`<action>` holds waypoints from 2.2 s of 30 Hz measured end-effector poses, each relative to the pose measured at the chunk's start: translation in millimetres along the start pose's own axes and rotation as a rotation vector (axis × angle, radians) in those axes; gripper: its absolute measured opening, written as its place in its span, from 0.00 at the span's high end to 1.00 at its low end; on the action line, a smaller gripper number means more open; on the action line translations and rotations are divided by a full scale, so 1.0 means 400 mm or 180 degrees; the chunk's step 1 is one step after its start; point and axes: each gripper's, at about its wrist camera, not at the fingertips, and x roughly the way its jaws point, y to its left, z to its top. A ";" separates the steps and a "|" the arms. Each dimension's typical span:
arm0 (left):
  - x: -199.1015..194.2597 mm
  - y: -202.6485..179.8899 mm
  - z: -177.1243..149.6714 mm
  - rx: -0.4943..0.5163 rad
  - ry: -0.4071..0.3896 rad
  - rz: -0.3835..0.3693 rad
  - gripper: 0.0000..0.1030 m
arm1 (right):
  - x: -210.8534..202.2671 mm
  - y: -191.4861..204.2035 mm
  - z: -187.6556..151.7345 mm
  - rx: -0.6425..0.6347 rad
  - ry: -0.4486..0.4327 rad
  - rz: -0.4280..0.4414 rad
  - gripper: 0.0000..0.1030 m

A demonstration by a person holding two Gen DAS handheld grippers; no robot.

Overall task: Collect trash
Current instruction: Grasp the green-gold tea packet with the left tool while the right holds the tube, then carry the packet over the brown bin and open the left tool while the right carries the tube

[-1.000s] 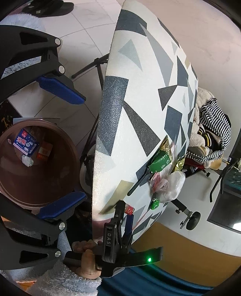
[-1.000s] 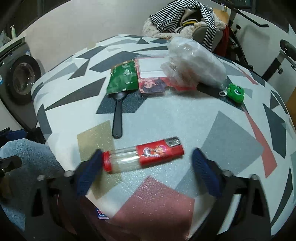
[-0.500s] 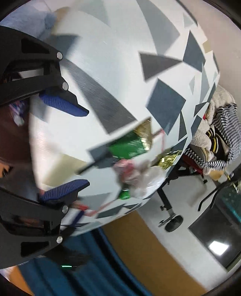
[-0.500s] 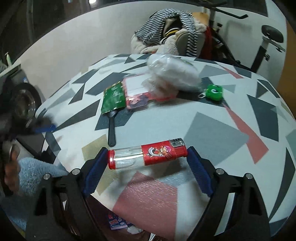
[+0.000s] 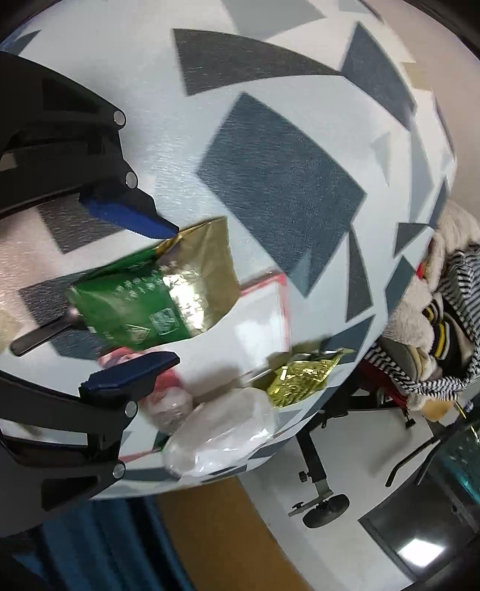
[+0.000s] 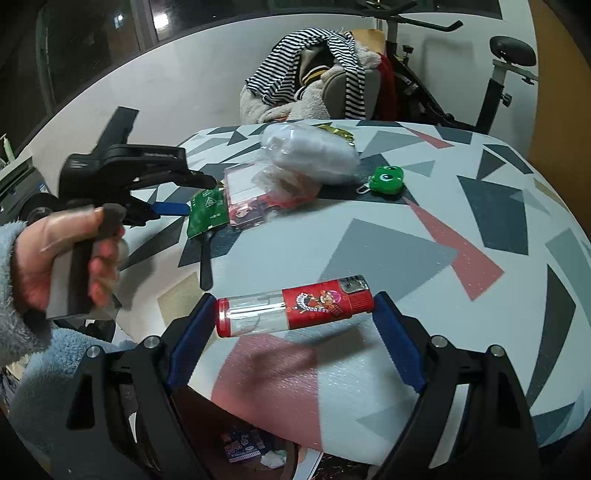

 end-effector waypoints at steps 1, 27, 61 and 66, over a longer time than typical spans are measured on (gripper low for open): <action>0.005 -0.009 0.001 0.0082 -0.0008 0.0064 0.41 | -0.002 -0.003 -0.003 0.0016 -0.0001 -0.0003 0.18; -0.320 -0.026 -0.178 0.1531 -0.0243 -0.0214 0.81 | -0.081 0.084 -0.051 -0.0058 -0.0050 0.0115 0.18; -0.222 0.079 -0.624 0.2172 0.0489 -0.0235 0.78 | -0.126 0.140 -0.204 -0.0024 -0.0024 0.0142 0.18; -0.226 0.082 -0.620 0.2109 0.0464 -0.0253 0.62 | -0.117 0.144 -0.206 -0.0039 0.0008 0.0158 0.18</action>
